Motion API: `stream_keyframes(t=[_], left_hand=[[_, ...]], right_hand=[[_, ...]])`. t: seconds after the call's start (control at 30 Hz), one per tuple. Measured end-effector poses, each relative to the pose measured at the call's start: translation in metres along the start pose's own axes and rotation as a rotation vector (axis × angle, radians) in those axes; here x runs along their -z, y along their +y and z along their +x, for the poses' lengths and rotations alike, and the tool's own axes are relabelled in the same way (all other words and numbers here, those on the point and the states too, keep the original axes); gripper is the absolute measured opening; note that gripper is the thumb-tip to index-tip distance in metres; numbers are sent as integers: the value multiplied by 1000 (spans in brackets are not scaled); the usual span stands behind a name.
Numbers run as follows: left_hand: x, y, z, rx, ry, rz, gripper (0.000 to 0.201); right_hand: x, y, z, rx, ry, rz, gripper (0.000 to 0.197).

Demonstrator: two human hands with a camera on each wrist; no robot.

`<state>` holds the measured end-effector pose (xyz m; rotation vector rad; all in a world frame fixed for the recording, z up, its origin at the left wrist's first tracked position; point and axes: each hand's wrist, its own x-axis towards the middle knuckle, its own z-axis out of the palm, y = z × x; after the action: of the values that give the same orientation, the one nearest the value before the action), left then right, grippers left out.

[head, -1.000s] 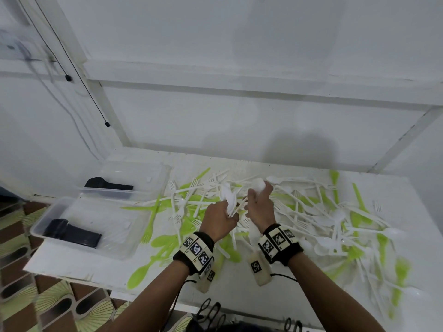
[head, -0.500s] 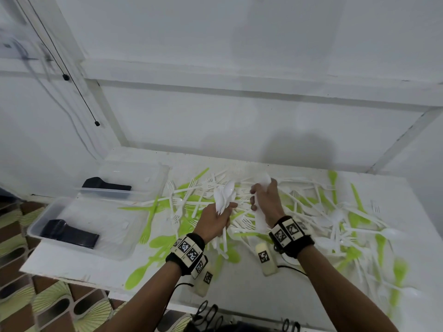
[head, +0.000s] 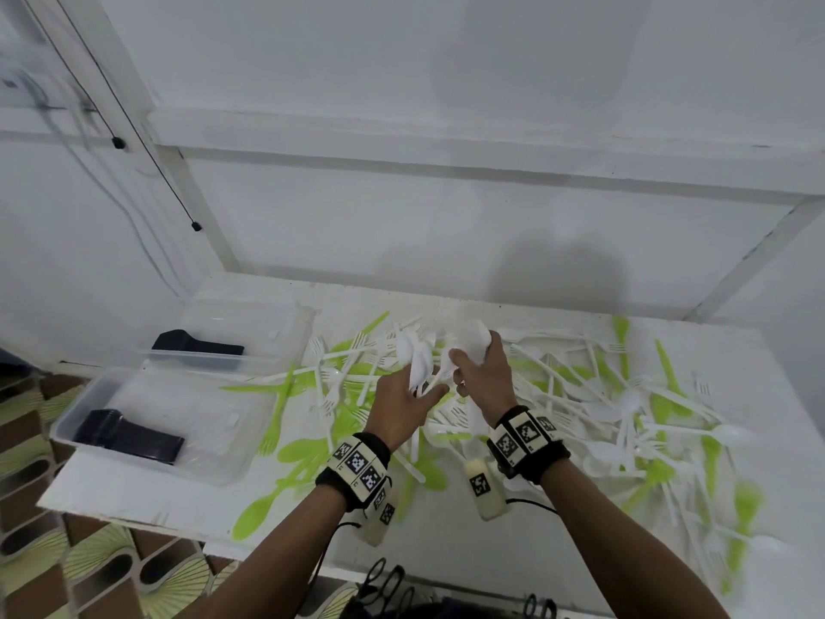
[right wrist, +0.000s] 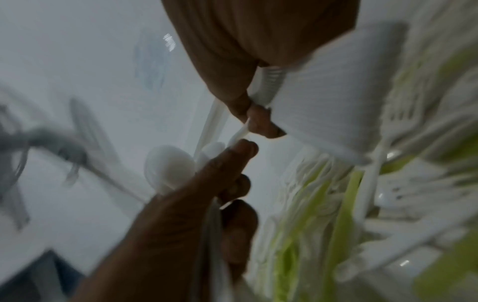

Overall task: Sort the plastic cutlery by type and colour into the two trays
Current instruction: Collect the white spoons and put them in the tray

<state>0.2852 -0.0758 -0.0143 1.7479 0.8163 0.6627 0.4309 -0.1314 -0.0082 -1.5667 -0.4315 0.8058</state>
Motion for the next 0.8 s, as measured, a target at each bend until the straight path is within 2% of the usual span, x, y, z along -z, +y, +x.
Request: stream_keyframes(t=[0.1, 0.2, 0.27, 0.4, 0.5, 0.57, 0.67, 0.73, 0.8], left_hand=[[-1, 7, -1, -4, 25, -42, 15], [2, 5, 0, 15, -57, -61, 25], [5, 3, 1, 14, -82, -42, 33], [5, -5, 2, -22, -67, 48, 26], [-2, -13, -1, -43, -43, 87, 40], [-6, -13, -2, -18, -21, 66, 42], [-10, -6, -4, 7, -19, 43, 39], [-8, -2, -5, 24, -35, 14, 36], [-1, -3, -3, 43, -48, -22, 33]], right_hand=[[-7, -5, -1, -63, -84, 154, 38], [-6, -2, 1, -14, -166, 169, 44], [-4, -1, 2, -10, -131, 188, 43], [0, 7, 6, -51, 33, 202, 35], [-2, 8, 7, -94, -7, 231, 40], [-3, 9, 7, -76, -44, 215, 42], [-6, 14, 8, -35, -14, 84, 51], [-8, 14, 8, -25, 27, 53, 48], [-6, 10, 9, -24, 63, 120, 40]])
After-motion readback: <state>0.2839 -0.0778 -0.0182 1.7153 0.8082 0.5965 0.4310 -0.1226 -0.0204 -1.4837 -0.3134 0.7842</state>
